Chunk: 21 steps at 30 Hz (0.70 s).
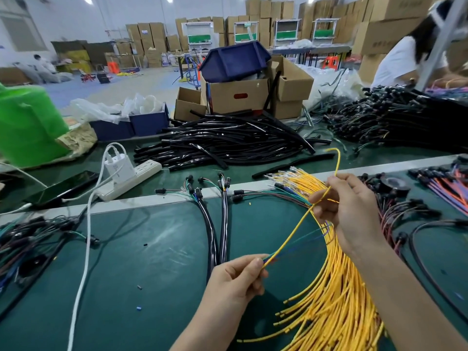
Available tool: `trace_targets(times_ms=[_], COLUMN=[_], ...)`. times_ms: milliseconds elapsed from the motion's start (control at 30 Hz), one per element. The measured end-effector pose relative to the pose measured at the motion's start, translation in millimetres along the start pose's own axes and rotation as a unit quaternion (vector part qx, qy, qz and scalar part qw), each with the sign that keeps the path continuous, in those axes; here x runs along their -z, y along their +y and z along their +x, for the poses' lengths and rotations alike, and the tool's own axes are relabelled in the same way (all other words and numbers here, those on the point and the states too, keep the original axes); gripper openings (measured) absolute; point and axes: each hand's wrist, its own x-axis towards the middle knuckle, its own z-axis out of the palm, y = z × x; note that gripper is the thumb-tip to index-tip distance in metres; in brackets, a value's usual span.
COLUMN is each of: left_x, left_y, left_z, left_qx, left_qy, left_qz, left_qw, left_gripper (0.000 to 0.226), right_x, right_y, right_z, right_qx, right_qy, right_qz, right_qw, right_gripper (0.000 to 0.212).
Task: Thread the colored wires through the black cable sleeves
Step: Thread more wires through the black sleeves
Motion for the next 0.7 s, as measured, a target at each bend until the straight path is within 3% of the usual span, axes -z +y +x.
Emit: trace_targets(times_ms=[233, 300, 333, 400, 467, 500, 567, 633, 700], left_x=[3, 3, 5, 7, 9, 8, 6, 4, 6], left_y=[7, 12, 14, 19, 21, 21, 21, 21, 20], left_z=[3, 4, 4, 4, 3, 3, 3, 3, 4], left_qx=[-0.061, -0.081, -0.097, -0.127, -0.137, -0.135, -0.120, -0.105, -0.098], left_qy=[0.076, 0.093, 0.101, 0.113, 0.111, 0.105, 0.086, 0.081, 0.091], left_qz=[0.036, 0.053, 0.070, 0.106, 0.129, 0.133, 0.120, 0.096, 0.073], left_qw=[0.995, 0.991, 0.988, 0.980, 0.976, 0.976, 0.982, 0.987, 0.988], left_gripper=[0.022, 0.023, 0.023, 0.022, 0.023, 0.025, 0.028, 0.029, 0.019], right_x=[-2, 0, 4, 8, 2, -4, -17, -29, -37], right_y=[7, 6, 7, 8, 5, 4, 7, 15, 25], right_z=[-1, 1, 3, 5, -2, -7, -18, -32, -42], right_qx=[-0.053, -0.042, -0.007, 0.103, 0.206, 0.255, 0.317, 0.316, 0.270], right_qy=[-0.006, 0.008, 0.018, 0.048, 0.060, 0.038, -0.080, -0.243, -0.346], right_qz=[-0.006, -0.093, -0.203, -0.440, -0.499, -0.481, -0.421, -0.399, -0.414], right_qw=[0.999, 0.995, 0.979, 0.891, 0.840, 0.838, 0.846, 0.826, 0.797], right_gripper=[0.021, 0.027, 0.033, 0.050, 0.057, 0.053, 0.036, 0.029, 0.027])
